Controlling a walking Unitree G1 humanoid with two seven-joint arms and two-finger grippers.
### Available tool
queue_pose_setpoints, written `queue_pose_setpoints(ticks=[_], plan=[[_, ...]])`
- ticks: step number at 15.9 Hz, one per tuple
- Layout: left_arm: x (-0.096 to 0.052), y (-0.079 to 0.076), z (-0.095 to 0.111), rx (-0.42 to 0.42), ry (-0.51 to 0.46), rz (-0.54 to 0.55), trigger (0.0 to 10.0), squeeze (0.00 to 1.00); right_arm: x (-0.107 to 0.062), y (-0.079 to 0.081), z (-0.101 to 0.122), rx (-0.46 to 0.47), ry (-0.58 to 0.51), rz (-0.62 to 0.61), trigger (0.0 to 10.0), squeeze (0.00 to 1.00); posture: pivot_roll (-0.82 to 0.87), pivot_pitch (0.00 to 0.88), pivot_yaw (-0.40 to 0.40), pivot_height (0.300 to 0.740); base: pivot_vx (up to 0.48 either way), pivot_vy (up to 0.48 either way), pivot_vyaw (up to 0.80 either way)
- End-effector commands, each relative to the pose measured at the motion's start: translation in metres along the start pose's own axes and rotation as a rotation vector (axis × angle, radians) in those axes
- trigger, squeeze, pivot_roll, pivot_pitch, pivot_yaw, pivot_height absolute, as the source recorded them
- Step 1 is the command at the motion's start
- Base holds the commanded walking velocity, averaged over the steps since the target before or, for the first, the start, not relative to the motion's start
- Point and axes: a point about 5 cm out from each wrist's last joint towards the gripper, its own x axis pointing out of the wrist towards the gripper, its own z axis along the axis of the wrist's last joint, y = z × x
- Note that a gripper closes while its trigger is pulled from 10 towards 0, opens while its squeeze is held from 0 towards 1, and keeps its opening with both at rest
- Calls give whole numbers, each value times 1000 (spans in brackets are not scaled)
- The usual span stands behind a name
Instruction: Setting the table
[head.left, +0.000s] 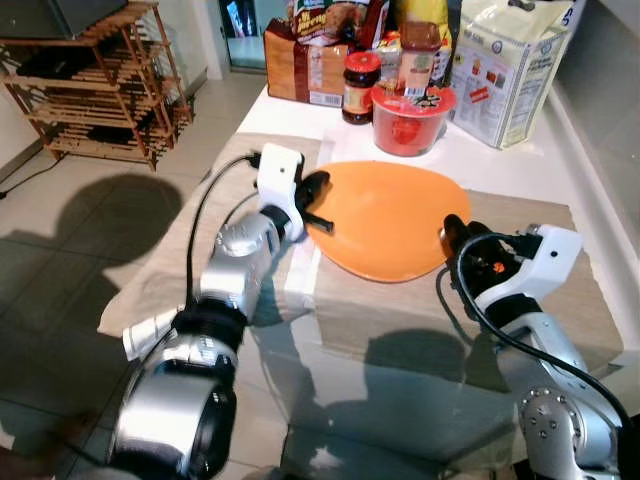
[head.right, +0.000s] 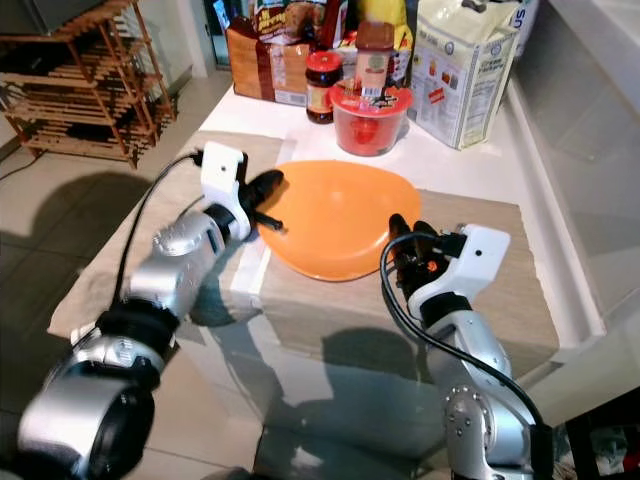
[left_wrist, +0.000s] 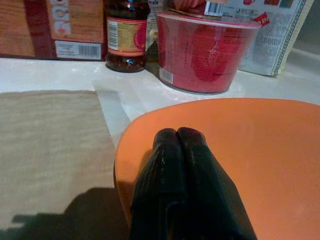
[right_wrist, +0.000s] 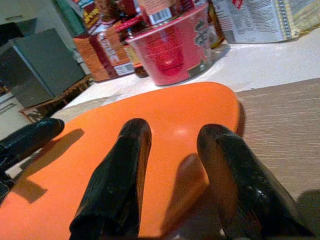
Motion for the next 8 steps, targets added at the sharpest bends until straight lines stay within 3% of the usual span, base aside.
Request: queue_pose_setpoints(ticks=[1,5,8], plan=[[-3,2,-1,-23,9,29,10000,0,-2,0,-1,-6,1,-4,10000,0,-60,0,50,722,0,0,0],[-14,6,-1,-61,22,173,10000,0,-2,-1,0,-9,0,-7,10000,0,-60,0,49,722,0,0,0],[-24,-11,-3,-27,49,149,10000,0,-3,0,-1,-9,6,-3,10000,0,-53,0,41,722,0,0,0]])
